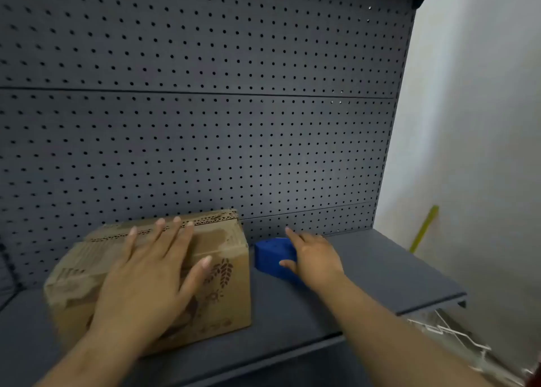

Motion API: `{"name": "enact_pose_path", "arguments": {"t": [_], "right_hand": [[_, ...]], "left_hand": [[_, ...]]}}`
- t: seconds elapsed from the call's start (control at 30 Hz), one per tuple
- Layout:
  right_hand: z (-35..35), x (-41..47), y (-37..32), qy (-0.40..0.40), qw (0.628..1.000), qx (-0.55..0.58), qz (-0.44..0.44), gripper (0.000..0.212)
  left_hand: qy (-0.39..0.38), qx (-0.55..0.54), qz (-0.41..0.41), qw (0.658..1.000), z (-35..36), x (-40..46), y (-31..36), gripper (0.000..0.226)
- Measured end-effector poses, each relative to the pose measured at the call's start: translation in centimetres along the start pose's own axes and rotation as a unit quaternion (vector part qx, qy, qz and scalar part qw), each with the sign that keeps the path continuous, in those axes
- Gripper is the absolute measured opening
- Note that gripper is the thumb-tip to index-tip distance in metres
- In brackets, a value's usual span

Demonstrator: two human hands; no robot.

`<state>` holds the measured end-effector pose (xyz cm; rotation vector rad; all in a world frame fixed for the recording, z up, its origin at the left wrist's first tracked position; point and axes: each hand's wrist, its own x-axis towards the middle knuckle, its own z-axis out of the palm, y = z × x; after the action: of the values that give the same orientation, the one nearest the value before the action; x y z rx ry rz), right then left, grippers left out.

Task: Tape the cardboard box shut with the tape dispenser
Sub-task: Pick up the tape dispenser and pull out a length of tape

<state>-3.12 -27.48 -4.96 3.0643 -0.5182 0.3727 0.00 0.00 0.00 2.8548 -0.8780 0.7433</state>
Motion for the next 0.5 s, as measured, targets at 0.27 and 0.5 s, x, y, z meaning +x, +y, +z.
{"name": "enact_pose_path", "arguments": {"t": [0.27, 0.5], "right_hand": [[3.3, 2.8, 0.6, -0.056, 0.998, -0.001, -0.004, 0.076], [3.2, 3.3, 1.0, -0.077, 0.996, 0.053, -0.004, 0.064]], "left_hand": [[0.015, 0.018, -0.044, 0.999, 1.0, 0.5, 0.6, 0.074], [0.022, 0.011, -0.073, 0.997, 1.0, 0.7, 1.2, 0.084]]}}
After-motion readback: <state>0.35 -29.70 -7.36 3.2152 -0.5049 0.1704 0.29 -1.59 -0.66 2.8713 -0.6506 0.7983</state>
